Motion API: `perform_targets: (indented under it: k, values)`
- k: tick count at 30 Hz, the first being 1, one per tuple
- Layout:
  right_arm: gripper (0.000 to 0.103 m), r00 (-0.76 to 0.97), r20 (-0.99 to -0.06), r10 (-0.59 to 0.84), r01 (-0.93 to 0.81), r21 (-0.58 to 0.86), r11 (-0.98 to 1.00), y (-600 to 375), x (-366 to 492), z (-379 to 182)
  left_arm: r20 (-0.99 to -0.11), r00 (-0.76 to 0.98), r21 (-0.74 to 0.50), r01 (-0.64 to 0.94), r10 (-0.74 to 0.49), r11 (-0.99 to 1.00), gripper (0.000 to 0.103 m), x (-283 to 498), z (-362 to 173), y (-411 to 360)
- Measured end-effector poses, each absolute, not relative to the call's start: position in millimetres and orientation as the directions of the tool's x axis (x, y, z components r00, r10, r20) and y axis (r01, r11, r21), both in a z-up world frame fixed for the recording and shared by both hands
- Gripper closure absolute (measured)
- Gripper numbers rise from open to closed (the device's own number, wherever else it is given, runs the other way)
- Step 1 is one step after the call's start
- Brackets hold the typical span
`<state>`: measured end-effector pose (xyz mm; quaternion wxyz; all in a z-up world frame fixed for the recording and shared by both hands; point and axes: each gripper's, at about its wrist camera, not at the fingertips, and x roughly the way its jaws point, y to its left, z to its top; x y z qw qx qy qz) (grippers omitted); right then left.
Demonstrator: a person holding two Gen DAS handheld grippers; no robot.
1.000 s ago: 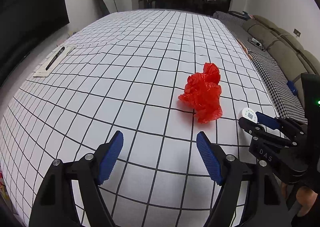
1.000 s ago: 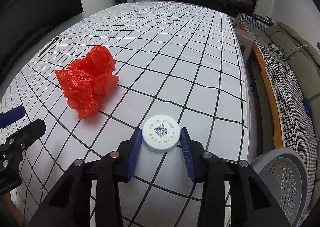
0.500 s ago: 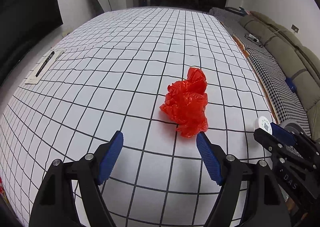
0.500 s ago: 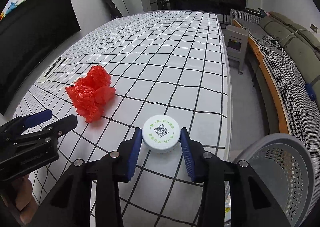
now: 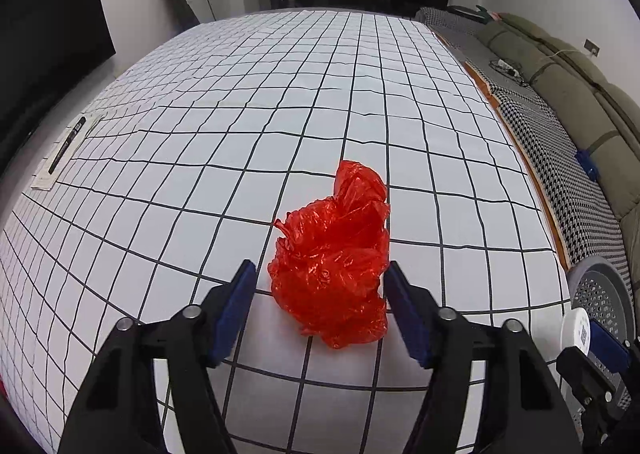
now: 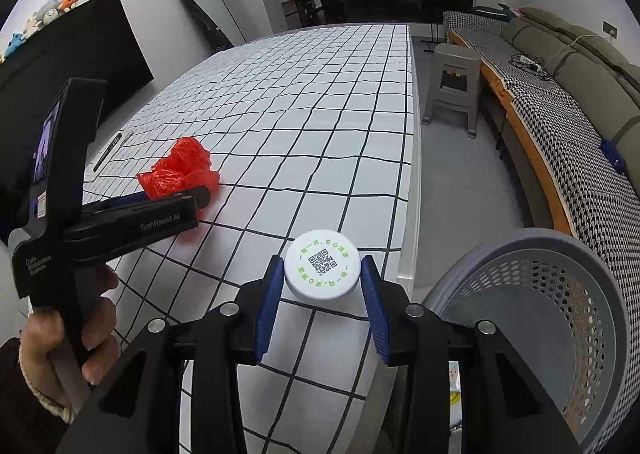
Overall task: Collect trash
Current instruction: 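Hold the tin in the right gripper while the left gripper grasps the red plastic bag, then carry the white tin and red bag over the grey basket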
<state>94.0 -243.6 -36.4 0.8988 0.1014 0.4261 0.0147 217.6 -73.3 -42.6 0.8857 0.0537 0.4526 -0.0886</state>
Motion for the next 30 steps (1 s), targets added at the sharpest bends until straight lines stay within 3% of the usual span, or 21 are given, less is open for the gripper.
perform_targets:
  k: [2,5,18,30]
  values:
    - [0.064,0.633,-0.766,0.113,0.064,0.197,0.978,-244.5,91.8,-37.9,-0.816,0.565,-0.001,0.207,-0.12,0.978,0.057,218.6,-43.7,-72.3]
    - [0.064,0.63,-0.768,0.112,0.068,0.199,0.978,-245.8,88.9,-39.2,-0.811,0.571,-0.003,0.215,-0.128,0.977,0.063,216.7,-40.9,-70.5]
    - [0.065,0.654,-0.752,0.08,0.118,0.205,0.972,-267.5,54.6,-26.5,-0.764,0.607,-0.031,0.302,-0.217,0.953,0.063,155.7,-5.2,-84.9]
    - [0.064,0.654,-0.755,-0.049,0.282,0.184,0.941,-341.0,-25.2,-22.5,-0.747,0.559,-0.055,0.487,-0.36,0.872,0.063,86.3,7.7,-164.6]
